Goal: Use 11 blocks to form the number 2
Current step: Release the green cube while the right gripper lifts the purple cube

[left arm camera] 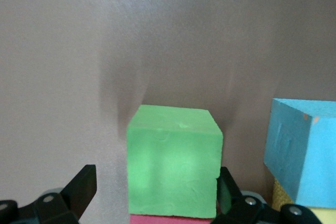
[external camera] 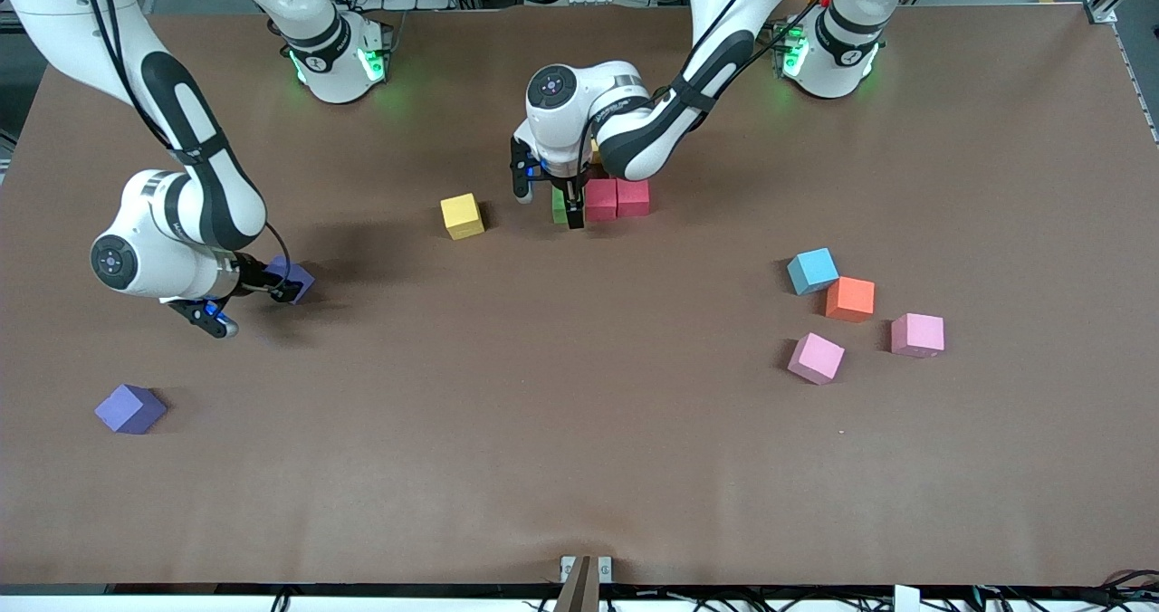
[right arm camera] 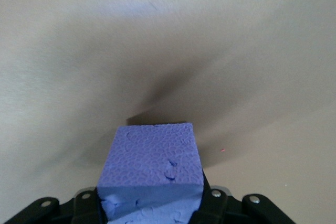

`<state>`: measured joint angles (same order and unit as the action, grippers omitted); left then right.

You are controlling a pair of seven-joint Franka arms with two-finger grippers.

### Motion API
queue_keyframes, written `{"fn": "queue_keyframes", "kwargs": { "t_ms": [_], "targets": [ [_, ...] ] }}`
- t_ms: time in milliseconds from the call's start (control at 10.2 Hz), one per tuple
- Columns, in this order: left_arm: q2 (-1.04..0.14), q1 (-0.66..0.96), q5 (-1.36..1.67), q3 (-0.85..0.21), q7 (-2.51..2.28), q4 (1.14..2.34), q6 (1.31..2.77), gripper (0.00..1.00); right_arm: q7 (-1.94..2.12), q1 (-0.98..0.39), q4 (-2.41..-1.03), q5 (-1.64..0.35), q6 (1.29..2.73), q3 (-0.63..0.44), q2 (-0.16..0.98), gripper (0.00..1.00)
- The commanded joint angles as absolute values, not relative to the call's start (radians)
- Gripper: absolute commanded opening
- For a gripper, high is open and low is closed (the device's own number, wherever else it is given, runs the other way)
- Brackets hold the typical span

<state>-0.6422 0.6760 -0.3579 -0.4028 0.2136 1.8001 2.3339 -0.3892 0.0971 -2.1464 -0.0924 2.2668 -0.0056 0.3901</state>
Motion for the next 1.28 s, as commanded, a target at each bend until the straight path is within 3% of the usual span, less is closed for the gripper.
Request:
{"fn": "queue_keyframes", "kwargs": {
  "t_ms": [0, 589, 883, 1178],
  "targets": [
    [-0.568, 0.673, -0.342, -0.416, 0.204, 1.804, 2.266, 1.00, -0.391, 0.037, -2.154, -0.083, 2.260, -0.031, 0.304, 0.60],
    [-0.339, 0.599, -0.252, -0.439, 0.153, 1.792, 2.013, 1.00, -0.318, -0.099, -2.149, -0.080, 2.258, -0.048, 0.149, 0.60],
    [-0.299, 0.364, -0.252, -0.439, 0.163, 1.640, 1.799, 1.00, -0.282, -0.196, -2.132, -0.078, 2.261, -0.064, 0.118, 0.60],
    [-0.328, 0.110, -0.233, -0.436, 0.182, 1.603, 1.778, 1.00, -0.302, -0.311, -2.102, -0.093, 2.261, -0.095, 0.138, 0.60]
  ]
}}
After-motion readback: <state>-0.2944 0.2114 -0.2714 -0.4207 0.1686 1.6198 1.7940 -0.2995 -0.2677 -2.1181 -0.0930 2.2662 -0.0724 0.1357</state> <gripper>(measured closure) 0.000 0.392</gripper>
